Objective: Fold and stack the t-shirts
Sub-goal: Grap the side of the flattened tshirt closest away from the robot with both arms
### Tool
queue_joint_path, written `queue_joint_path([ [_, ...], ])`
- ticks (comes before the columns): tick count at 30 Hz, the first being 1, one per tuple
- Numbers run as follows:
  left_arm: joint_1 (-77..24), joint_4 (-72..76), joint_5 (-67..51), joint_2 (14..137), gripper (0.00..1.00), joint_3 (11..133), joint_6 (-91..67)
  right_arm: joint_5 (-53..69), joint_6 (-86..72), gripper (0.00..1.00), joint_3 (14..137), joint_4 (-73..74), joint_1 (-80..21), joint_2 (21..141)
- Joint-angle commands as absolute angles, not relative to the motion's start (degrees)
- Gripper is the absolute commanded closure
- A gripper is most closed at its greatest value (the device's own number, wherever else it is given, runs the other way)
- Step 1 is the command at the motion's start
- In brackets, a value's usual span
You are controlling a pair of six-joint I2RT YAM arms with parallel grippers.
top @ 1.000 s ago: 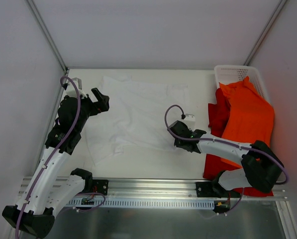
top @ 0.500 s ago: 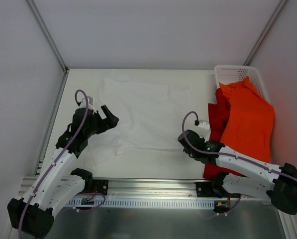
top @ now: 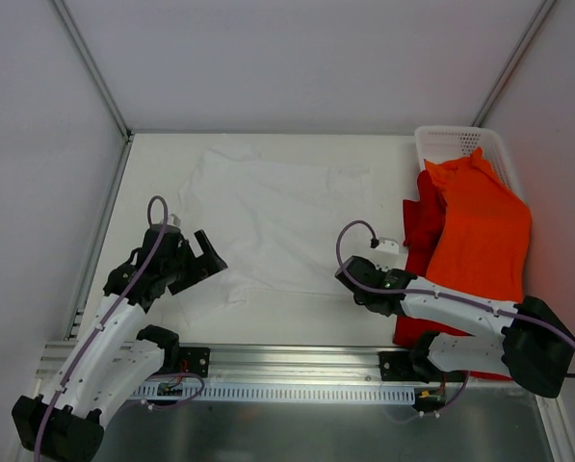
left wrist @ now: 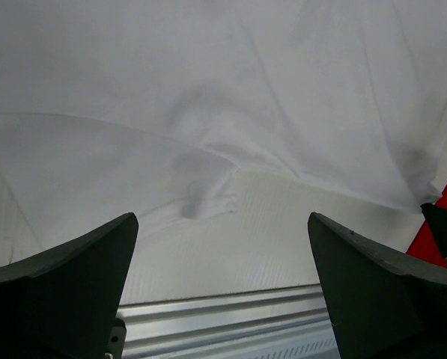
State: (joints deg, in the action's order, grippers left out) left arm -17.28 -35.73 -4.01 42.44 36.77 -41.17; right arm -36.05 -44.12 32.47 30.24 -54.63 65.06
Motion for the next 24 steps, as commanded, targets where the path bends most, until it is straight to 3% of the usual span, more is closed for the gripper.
queue_joint_path([
  [1, -17.8, -46.7, -2.2, 40.2, 0.01, 40.2, -41.5, -39.7, -44.1, 1.00, 35.2, 30.4, -54.8, 66.7],
  [7, -17.9, -59.5, 2.0, 37.4, 0.01, 46.0, -47.7, -39.4, -41.8, 1.00, 38.1, 28.1, -54.7, 70.7],
  [15, -18.0, -59.0, -2.3, 26.7, 0.02, 31.3, -59.2, -30.7, -36.7, 1.00, 35.7, 15.7, -54.8, 75.4],
  [24, -18.5, -62.3, 3.7, 35.6, 0.08, 32.7, -62.7, -29.3, -30.1, 1.00, 37.0, 12.6, -54.2, 75.7],
])
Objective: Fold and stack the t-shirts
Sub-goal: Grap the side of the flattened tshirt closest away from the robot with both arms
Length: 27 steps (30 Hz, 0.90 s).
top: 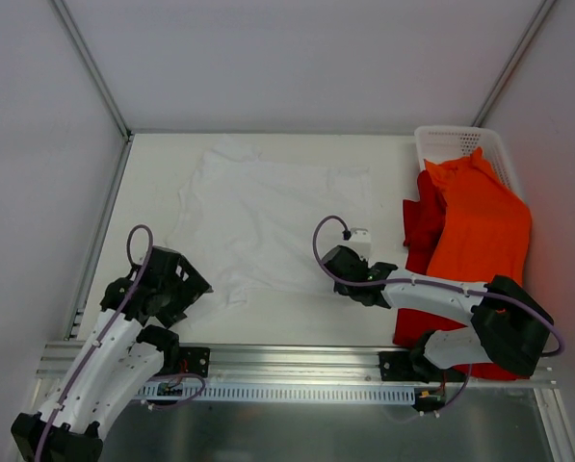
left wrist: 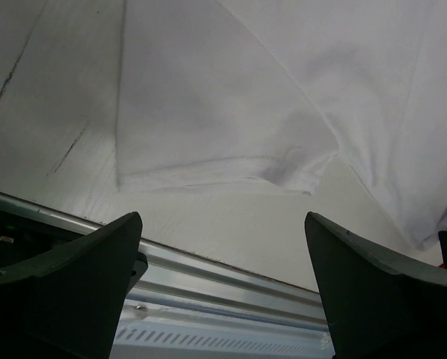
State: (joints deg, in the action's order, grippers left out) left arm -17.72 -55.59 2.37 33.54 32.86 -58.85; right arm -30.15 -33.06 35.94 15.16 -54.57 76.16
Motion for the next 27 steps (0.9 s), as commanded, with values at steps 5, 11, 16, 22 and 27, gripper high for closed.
queue_joint_path([
  [5, -24.7, -60.0, 7.7, 42.5, 0.07, 32.3, -67.3, -28.7, -30.1, 1.00, 35.6, 11.1, -53.9, 74.1],
  [11, -35.0, -55.9, 12.4, 58.6, 0.05, 33.1, -73.5, -28.7, -29.4, 1.00, 34.5, 11.1, -53.0, 72.9],
  [16, -36.8, -55.8, 15.3, 61.2, 0.07, 32.1, -76.1, -28.1, -29.4, 1.00, 32.5, 10.7, -51.5, 70.5],
  [22, -38.8, -55.1, 16.9, 59.4, 0.17, 28.0, -81.3, -26.7, -29.4, 1.00, 31.4, 9.3, -50.8, 70.5],
  [27, -42.0, -54.7, 19.5, 59.6, 0.33, 27.2, -86.0, -25.7, -29.4, 1.00, 31.4, 8.3, -50.8, 71.5],
])
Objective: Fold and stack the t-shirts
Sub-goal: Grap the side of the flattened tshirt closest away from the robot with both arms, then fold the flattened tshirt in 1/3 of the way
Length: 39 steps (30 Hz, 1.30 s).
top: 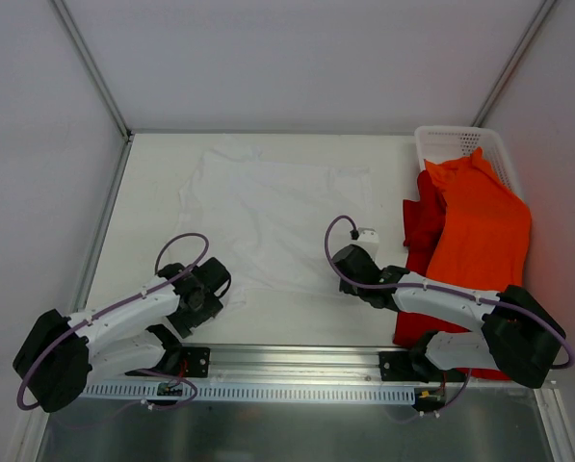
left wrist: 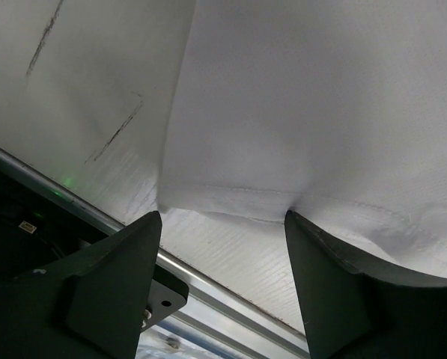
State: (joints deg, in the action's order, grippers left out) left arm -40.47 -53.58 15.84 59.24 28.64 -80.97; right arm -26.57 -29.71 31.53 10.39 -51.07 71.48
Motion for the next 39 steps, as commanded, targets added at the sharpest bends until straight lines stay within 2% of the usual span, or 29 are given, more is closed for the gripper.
queue_joint_path([
  [1, -42.3, -54.6, 19.9, 59.8, 0.35, 27.2, -86.5, -25.7, -29.4, 1.00, 31.4, 8.3, -50.9, 71.5],
  [5, -43.2, -54.3, 22.0, 61.7, 0.37, 28.0, -87.1, -25.8, -29.1, 1.00, 31.4, 8.3, -50.8, 71.5],
  [9, -44.0, -53.7, 23.9, 61.8, 0.45, 28.1, -87.6, -25.8, -29.2, 1.00, 31.5, 8.4, -50.9, 71.8],
  [13, -44.3, -53.1, 24.9, 61.0, 0.70, 27.0, -87.5, -26.4, -29.4, 1.00, 31.7, 8.9, -50.8, 72.6],
  [14, -44.3, -53.0, 25.0, 60.3, 0.79, 26.6, -87.3, -26.5, -29.5, 1.00, 31.9, 9.2, -50.8, 73.0],
  [17, -44.3, -52.6, 25.3, 58.2, 0.93, 25.8, -86.9, -26.9, -29.9, 1.00, 32.3, 10.0, -50.8, 73.3],
  [20, -44.3, -51.9, 25.7, 56.3, 1.00, 24.8, -86.1, -27.3, -30.2, 1.00, 32.7, 11.2, -50.8, 73.3],
  [27, -44.6, -50.7, 26.9, 53.5, 1.00, 27.4, -80.3, -31.1, -31.4, 1.00, 34.9, 17.7, -52.6, 71.4],
  [39, -45.0, -50.7, 28.3, 41.6, 1.00, 32.3, -70.8, -41.5, -37.9, 1.00, 39.4, 38.0, -57.0, 59.4],
])
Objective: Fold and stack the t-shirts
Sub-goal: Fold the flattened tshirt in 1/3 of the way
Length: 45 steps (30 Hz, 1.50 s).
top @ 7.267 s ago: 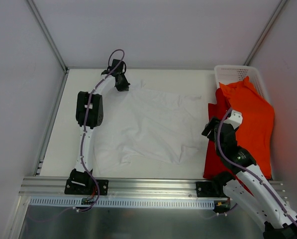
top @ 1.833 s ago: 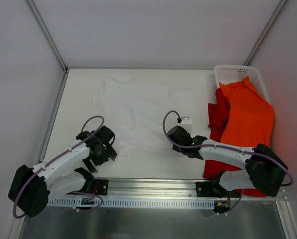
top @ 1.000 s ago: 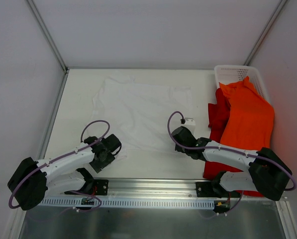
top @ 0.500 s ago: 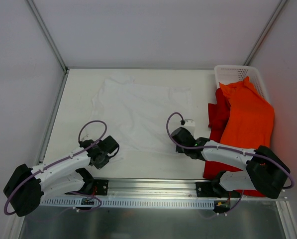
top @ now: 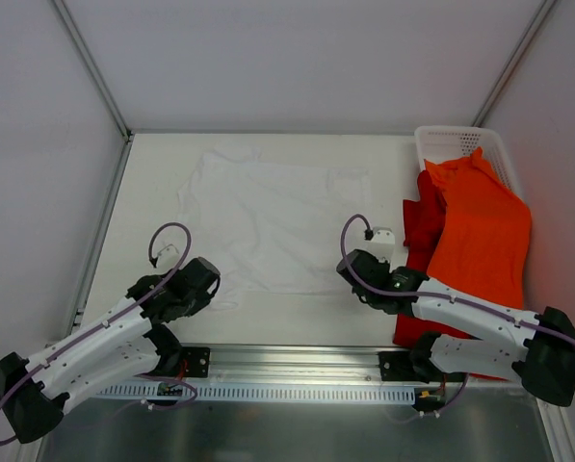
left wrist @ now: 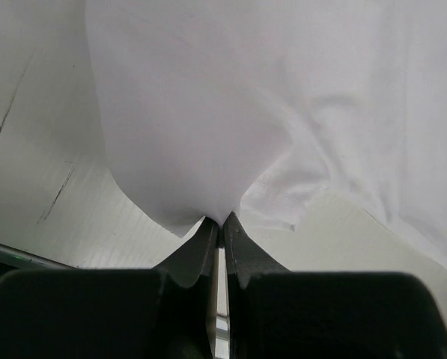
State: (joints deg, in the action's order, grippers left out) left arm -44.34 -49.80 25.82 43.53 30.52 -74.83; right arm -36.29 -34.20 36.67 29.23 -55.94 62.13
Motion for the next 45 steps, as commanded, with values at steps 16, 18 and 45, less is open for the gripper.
queue_joint_path([
  [16, -44.8, -47.8, 39.6, 48.5, 1.00, 43.1, -63.3, -51.4, -41.2, 1.00, 46.7, 46.8, -58.1, 62.0],
  [18, -44.8, -46.9, 40.4, 51.5, 1.00, 45.1, -62.4, -52.1, -41.0, 1.00, 48.0, 46.8, -58.1, 65.4],
  [45, -36.4, -25.1, 42.4, 82.8, 1.00, 59.8, -46.8, -50.8, -25.3, 1.00, 59.3, 31.9, -43.4, 90.3],
])
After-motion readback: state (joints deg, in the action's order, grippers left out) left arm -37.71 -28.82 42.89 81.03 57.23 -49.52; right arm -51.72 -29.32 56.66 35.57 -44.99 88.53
